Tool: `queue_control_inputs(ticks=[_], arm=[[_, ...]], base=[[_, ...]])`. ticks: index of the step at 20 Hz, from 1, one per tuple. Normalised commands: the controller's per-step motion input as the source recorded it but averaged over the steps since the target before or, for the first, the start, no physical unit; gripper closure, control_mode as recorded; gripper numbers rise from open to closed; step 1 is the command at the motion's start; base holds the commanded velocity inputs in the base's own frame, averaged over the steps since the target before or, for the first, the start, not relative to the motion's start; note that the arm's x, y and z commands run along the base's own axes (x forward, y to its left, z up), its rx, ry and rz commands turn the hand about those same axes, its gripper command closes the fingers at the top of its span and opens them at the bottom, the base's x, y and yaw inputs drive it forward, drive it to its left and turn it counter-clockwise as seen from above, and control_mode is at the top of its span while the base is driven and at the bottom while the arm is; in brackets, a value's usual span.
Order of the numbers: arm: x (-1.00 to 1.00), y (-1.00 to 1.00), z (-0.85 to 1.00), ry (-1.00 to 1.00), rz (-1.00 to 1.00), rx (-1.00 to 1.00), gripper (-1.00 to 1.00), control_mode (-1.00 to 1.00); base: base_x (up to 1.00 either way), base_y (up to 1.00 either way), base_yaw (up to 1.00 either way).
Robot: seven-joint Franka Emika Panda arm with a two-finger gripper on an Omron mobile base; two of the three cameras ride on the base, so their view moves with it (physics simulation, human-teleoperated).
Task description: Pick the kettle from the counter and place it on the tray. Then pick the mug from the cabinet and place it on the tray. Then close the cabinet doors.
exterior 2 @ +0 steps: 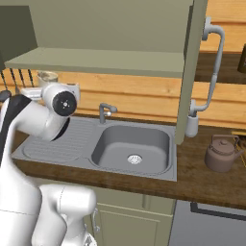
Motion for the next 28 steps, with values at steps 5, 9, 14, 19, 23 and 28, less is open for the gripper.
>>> queue_control_inputs(ticks=[5, 9, 14, 19, 23, 28], arm=[[0.0, 0.0, 0.0, 0.0, 0.0, 0.0, 1.0, 1.0], [0.0, 0.0, 0.0, 0.0, 0.0, 0.0, 1.0, 1.0], [0.0, 0.0, 0.0, 0.0, 0.0, 0.0, 1.0, 1.0], [0.0, 0.0, 0.0, 0.0, 0.0, 0.0, 1.0, 1.0], [0.0, 0.0, 0.0, 0.0, 0.0, 0.0, 1.0, 1.0], [0.0, 0.0, 0.0, 0.0, 0.0, 0.0, 1.0, 1.0]], base=[[-0.56, -0.05, -0.04], [-0.66, -0.23, -0.06], [-0.7, -0.85, -0.01], [-0.51, -0.98, 0.0], [-0.4, -0.96, 0.0], [-0.17, -1.0, 0.0]])
